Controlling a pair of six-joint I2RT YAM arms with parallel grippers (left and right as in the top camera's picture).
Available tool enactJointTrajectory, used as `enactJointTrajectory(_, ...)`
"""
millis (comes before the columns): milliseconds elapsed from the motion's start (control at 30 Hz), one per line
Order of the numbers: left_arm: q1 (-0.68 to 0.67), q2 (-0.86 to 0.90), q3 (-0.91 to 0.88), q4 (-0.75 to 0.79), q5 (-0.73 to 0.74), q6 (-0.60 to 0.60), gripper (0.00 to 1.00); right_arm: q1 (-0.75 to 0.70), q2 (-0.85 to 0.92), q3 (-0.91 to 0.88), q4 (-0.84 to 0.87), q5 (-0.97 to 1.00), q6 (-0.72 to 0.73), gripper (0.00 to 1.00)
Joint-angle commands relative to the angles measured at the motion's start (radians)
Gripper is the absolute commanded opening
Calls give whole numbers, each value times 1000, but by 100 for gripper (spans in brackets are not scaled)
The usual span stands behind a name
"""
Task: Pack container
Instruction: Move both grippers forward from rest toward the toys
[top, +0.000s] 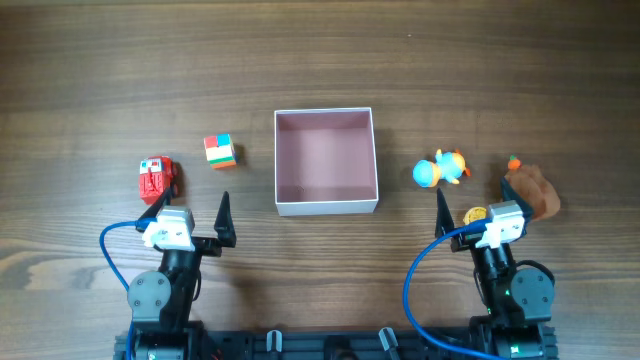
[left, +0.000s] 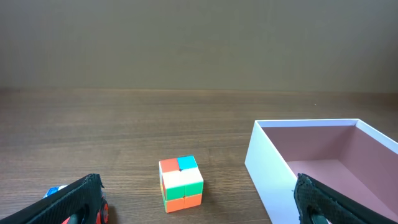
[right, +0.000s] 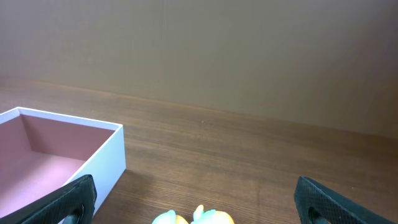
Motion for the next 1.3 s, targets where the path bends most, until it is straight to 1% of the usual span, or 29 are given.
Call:
enactJointTrajectory(0, -5, -7, -8, 1, 19, 16, 100, -2, -6, -1, 5, 14, -47, 100)
enactJointTrajectory(833, -5, -7, -8, 1, 19, 16, 100, -2, -6, -1, 5, 14, -42, 100)
enactJointTrajectory(967, -5, -7, -8, 1, 19, 13, 100, -2, -2, -1, 3, 14, 80, 100)
enactJointTrajectory(1033, -5, -7, -8, 7, 15, -62, 100, -2, 17, 3, -1, 8, 166, 100)
enactJointTrajectory(1100, -5, -7, 21, -10, 15, -137, 100, -2, 43, 34, -47, -14, 177, 100)
enactJointTrajectory(1167, -5, 6, 84, -52, -4, -190, 100, -2, 103, 119, -126, -16, 192, 100)
enactJointTrajectory(1267, -5, 117, 252, -185, -8, -211, 100, -2, 245, 297, -245, -17, 192, 100)
